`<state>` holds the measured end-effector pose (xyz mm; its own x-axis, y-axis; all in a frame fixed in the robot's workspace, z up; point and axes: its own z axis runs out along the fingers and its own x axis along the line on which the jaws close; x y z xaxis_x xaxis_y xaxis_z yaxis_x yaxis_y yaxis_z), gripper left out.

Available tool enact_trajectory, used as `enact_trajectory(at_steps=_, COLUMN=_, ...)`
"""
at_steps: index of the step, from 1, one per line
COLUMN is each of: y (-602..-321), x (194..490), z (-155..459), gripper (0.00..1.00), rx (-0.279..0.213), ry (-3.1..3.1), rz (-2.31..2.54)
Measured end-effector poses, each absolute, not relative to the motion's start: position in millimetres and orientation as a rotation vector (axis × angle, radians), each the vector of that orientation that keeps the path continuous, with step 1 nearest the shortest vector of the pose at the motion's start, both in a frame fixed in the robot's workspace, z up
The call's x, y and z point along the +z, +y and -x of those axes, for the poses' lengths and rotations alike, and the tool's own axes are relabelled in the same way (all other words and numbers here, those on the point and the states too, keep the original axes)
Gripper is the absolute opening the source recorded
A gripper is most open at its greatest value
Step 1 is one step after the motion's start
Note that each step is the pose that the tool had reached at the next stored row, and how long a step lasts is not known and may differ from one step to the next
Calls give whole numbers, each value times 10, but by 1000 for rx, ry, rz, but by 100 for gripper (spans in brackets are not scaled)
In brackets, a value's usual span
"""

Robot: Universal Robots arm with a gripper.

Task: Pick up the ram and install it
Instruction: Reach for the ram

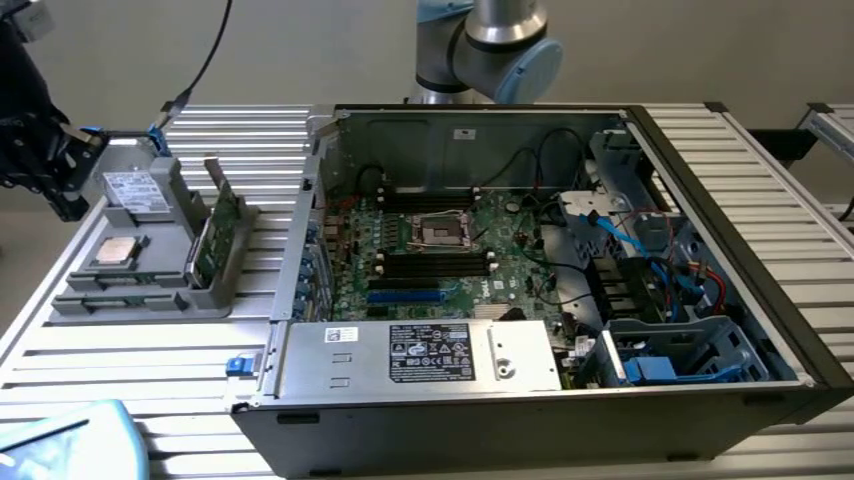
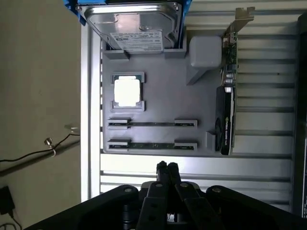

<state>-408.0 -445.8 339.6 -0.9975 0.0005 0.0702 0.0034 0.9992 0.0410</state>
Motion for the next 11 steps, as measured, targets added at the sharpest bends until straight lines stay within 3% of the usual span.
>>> enact_trajectory(at_steps=11, y=-4476, x=3348, z=4079, gripper=11, rx=-63, ry=-3051, rz=3)
